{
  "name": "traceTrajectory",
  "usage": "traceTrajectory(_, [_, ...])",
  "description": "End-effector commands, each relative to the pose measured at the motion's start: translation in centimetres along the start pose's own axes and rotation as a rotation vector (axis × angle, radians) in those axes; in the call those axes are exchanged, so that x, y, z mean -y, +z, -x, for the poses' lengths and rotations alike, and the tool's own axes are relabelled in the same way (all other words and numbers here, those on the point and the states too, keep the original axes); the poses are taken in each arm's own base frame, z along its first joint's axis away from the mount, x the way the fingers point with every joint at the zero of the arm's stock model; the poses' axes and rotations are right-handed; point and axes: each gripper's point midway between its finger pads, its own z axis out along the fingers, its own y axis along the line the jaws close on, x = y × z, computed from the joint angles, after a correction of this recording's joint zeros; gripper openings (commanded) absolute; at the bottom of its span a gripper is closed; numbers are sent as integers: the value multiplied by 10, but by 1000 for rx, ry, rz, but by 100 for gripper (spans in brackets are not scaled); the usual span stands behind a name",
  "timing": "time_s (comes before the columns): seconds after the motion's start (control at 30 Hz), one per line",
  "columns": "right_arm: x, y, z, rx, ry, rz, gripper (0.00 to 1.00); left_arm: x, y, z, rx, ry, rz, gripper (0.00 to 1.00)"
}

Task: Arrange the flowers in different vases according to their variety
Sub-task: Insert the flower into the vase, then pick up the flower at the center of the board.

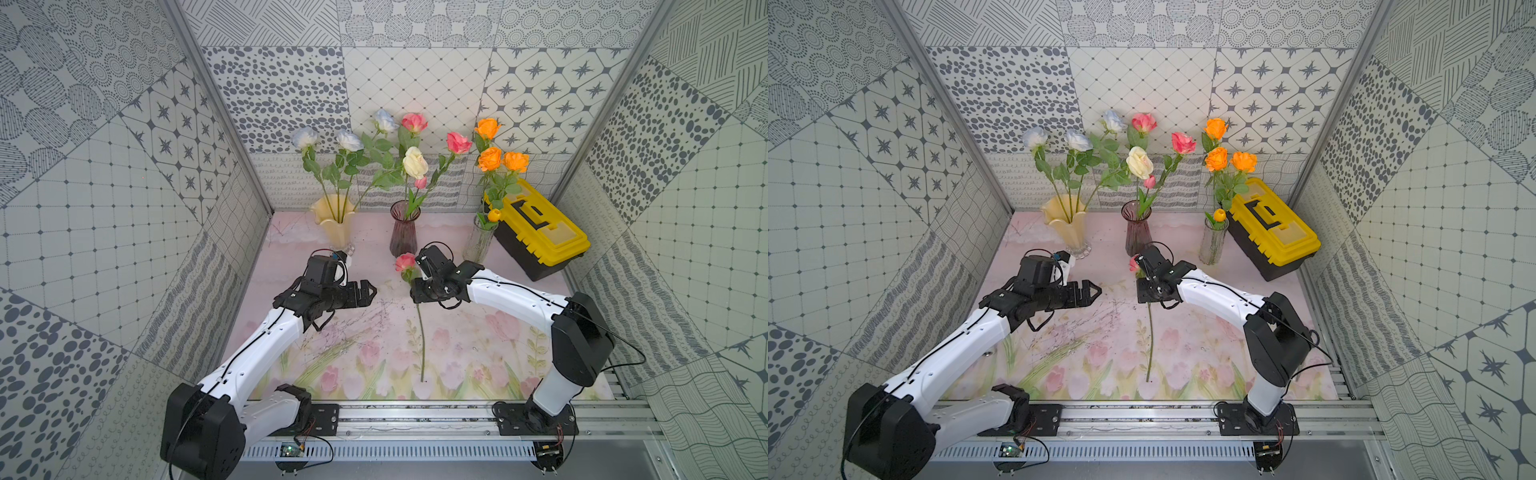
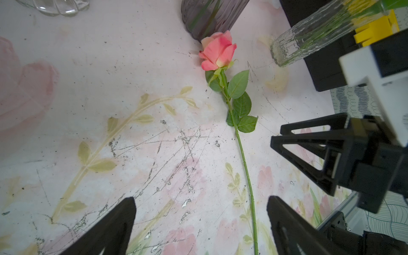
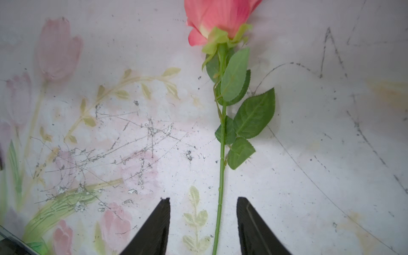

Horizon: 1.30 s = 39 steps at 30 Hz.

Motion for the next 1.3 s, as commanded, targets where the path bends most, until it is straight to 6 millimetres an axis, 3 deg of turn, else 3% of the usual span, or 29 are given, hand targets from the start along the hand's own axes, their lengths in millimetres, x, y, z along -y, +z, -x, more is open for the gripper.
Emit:
traceTrajectory(0.0, [0, 11, -18, -80, -14, -17, 52, -1, 1, 0, -4, 15, -5, 98])
traceTrajectory(0.37, [15, 44, -48, -200, -82, -166, 44, -1, 0, 0, -2, 15, -3, 98])
traceTrajectory(0.97, [19, 68, -55, -264, -107, -266, 24, -1, -1, 1, 0, 17, 1, 98])
traceTrajectory(1.07, [22, 71, -59, -279, -103, -278, 17, -1, -1, 1, 2, 18, 1, 98])
traceTrajectory(1.2, [23, 69, -59, -276, -95, -285, 1, -1, -1, 1, 1, 17, 1, 98])
traceTrajectory(1.27, [24, 65, -58, -265, -90, -289, 0, -1, -1, 1, -1, 17, 3, 98])
